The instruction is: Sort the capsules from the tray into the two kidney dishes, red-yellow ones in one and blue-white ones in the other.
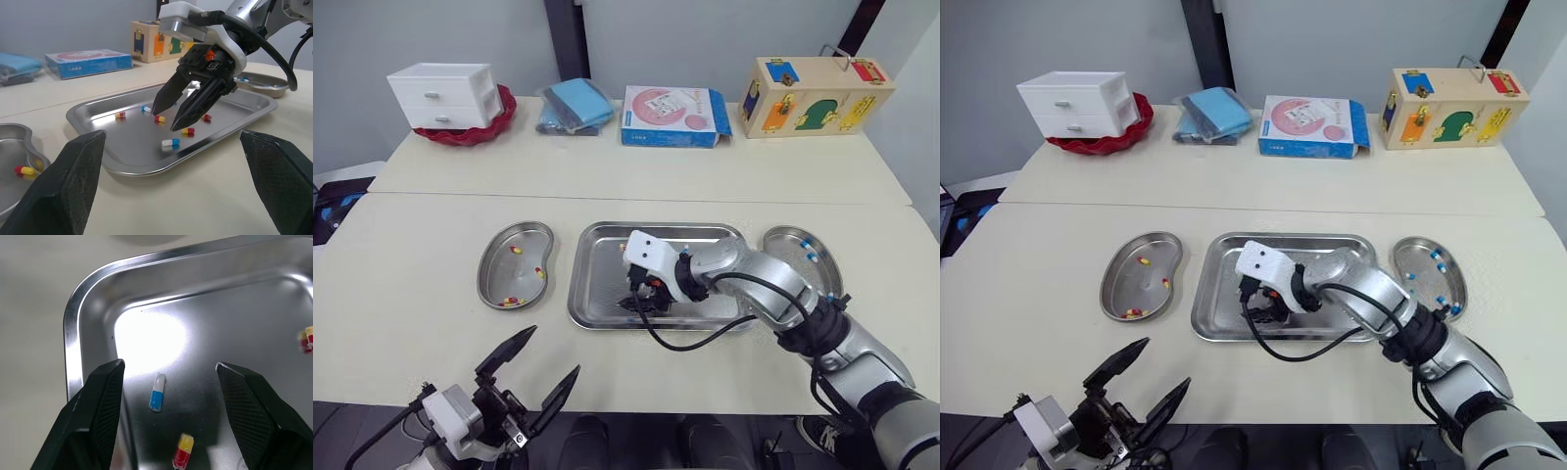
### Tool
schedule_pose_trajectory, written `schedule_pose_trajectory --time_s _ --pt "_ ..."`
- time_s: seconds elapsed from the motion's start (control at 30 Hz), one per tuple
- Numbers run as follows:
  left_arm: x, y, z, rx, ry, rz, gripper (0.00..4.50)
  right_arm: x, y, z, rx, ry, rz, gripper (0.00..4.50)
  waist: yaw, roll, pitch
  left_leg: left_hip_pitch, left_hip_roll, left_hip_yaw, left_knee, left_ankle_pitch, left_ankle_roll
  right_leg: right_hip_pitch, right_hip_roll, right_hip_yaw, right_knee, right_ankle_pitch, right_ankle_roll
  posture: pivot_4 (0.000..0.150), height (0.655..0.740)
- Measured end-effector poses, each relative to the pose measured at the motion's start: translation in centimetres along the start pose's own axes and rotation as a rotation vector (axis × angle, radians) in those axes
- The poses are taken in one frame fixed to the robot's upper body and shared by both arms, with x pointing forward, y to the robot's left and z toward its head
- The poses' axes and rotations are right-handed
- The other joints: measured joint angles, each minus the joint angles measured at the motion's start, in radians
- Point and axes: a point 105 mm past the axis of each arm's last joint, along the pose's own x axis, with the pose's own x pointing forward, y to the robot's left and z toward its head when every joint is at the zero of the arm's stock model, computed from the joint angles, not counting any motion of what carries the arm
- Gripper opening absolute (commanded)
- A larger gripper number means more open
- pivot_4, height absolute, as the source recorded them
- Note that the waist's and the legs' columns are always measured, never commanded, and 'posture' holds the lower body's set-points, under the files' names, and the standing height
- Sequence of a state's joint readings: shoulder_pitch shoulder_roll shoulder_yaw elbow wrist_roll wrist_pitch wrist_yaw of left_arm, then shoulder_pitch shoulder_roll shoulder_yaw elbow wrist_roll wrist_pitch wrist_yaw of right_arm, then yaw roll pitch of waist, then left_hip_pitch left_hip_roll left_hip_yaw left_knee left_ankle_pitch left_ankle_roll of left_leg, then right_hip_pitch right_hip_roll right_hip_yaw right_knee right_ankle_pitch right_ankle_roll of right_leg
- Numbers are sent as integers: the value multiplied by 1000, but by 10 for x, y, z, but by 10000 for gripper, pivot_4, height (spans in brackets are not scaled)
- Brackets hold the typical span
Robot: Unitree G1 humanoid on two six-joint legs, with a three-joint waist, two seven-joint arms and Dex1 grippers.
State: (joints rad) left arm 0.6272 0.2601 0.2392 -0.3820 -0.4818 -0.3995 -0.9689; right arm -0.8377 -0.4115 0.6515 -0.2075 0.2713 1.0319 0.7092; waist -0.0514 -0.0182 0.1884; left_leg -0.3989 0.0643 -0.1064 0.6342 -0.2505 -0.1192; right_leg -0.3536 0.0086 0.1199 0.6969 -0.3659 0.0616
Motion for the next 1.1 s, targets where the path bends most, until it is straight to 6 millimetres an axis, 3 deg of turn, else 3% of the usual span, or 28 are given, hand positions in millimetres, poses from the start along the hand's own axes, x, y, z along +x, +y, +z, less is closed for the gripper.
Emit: schedule_pose_trajectory --time_s 0.3,0.73,1.1 --pt "0 3 0 -11 12 18 45000 11 1 -8 -36 46 -7 31598 -4 0 0 0 0 0 0 0 0 0 0 0 0 0 0 1500 7400" --pt "7 7 9 -8 10 24 45000 18 -1 -12 -93 50 -18 123 -6 0 0 0 0 0 0 0 0 0 0 0 0 0 0 1500 7400" --pt "11 3 9 -23 15 -3 45000 8 -5 -12 -19 -14 -8 123 -4 0 0 0 0 0 0 0 0 0 0 0 0 0 0 1500 7400"
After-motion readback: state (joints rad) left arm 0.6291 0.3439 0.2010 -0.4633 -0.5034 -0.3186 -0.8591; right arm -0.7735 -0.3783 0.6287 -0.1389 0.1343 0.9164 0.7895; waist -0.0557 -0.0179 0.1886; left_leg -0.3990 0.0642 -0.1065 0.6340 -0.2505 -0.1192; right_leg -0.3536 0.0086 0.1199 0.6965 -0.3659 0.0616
